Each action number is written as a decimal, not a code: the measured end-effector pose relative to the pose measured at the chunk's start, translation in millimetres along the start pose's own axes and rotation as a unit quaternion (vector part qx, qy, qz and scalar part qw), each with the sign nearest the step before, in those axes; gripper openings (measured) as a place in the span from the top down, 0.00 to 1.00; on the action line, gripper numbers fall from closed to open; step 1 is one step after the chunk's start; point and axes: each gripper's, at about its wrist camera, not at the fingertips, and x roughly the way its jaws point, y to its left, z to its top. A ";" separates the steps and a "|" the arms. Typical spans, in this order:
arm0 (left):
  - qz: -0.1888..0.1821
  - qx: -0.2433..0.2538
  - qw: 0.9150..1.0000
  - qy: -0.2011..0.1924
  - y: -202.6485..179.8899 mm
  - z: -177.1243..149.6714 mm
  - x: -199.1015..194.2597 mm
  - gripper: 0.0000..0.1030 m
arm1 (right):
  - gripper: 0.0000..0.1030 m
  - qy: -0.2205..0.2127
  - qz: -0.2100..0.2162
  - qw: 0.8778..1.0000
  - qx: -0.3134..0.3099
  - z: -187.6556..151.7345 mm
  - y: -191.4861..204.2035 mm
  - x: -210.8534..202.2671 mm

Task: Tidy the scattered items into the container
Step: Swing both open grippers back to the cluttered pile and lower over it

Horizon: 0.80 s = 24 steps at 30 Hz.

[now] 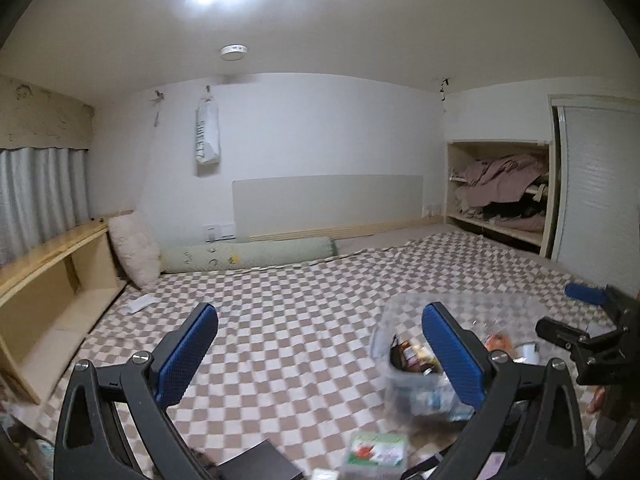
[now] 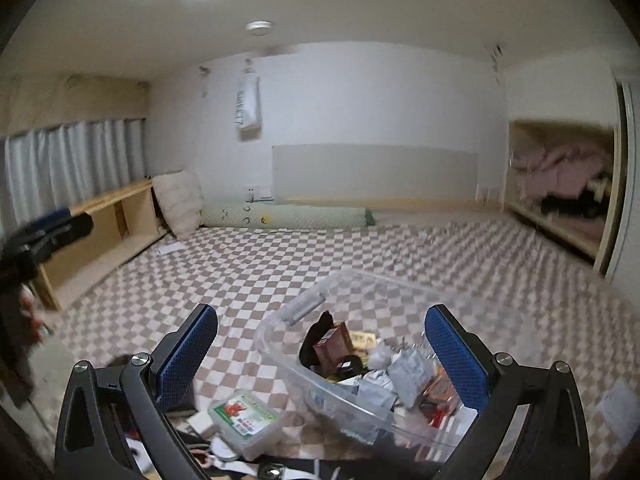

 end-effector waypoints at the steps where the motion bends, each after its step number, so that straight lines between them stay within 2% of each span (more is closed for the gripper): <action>1: 0.001 0.000 1.000 0.007 4.4 -4.5 -3.9 0.00 | 0.00 -0.005 0.004 1.000 -0.008 -2.7 4.7 -0.4; 4: -0.009 -0.005 0.999 0.032 16.5 -16.7 -9.1 0.00 | 0.00 -0.006 0.005 1.000 -0.027 -8.8 16.2 2.3; 6: -0.028 -0.021 0.998 0.052 25.9 -25.2 -10.4 0.00 | 0.00 0.001 0.004 0.999 -0.038 -13.0 22.9 5.5; 9: -0.075 -0.077 0.992 0.073 43.9 -33.7 -12.4 0.00 | 0.00 0.029 0.004 0.999 -0.041 -22.3 29.8 13.4; 12: -0.094 -0.100 0.987 0.083 55.5 -38.7 -16.3 0.00 | 0.00 0.065 0.011 0.997 -0.031 -31.0 33.2 21.0; 18: -0.086 -0.068 0.986 0.128 58.8 -62.5 -13.6 0.00 | 0.00 0.097 0.026 0.993 -0.064 -49.1 50.6 28.2; 21: -0.080 -0.026 0.984 0.159 54.3 -87.4 -13.9 0.00 | 0.00 0.110 0.027 0.991 -0.074 -56.9 58.6 34.2; 24: -0.075 -0.001 0.978 0.196 50.8 -119.2 -11.1 0.00 | 0.00 0.130 0.029 0.988 -0.078 -66.5 64.1 43.7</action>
